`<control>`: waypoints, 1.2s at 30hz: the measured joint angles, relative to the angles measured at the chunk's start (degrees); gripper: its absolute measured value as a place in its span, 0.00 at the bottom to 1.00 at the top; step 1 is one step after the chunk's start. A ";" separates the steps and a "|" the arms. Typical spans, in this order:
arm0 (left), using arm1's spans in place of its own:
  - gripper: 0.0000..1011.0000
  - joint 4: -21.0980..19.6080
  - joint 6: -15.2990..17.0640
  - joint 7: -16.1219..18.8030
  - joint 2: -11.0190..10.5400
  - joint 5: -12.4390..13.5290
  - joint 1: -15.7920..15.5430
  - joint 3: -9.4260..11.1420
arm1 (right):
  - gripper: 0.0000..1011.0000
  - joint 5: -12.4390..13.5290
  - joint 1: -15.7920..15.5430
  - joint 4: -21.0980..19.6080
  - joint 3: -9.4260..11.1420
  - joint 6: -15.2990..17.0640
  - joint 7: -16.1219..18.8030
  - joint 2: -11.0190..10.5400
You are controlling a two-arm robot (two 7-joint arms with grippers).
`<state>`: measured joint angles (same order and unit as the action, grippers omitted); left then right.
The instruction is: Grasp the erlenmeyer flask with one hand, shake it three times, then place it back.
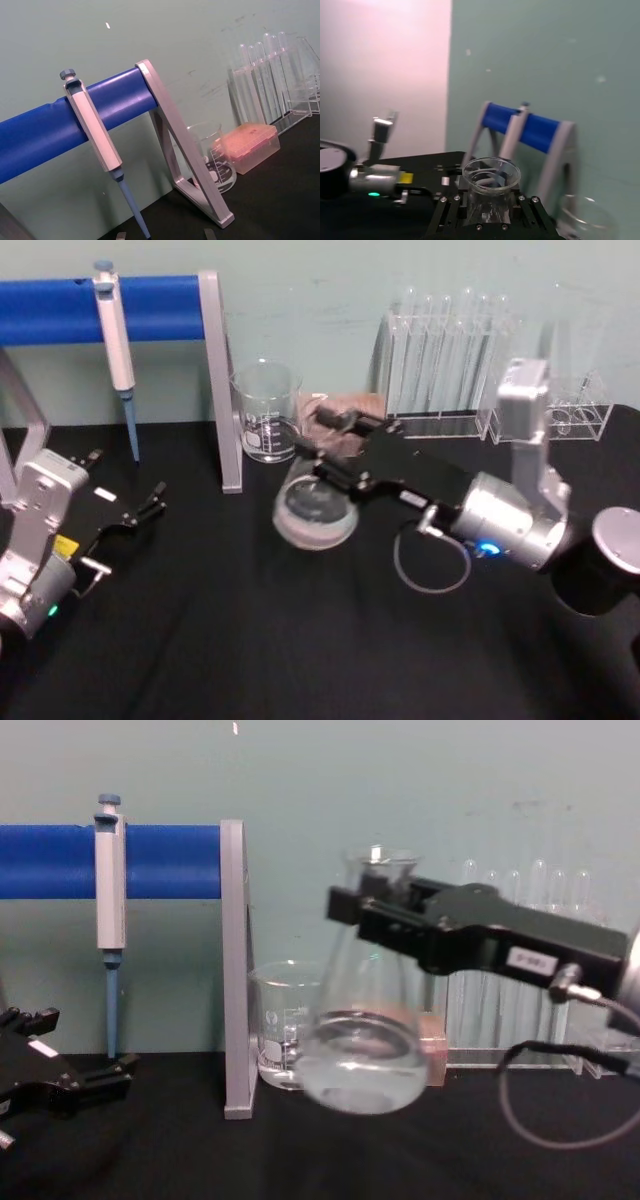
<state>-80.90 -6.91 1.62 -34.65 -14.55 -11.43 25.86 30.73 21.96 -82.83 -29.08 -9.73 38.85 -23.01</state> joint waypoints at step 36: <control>0.99 0.00 0.00 0.00 0.00 0.00 0.00 0.00 | 0.45 -2.20 -8.83 -4.60 12.45 1.38 -9.02 -4.01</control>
<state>-80.90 -6.91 1.62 -34.65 -14.55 -11.43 25.86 28.53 13.13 -87.43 -16.63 -8.34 29.83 -27.02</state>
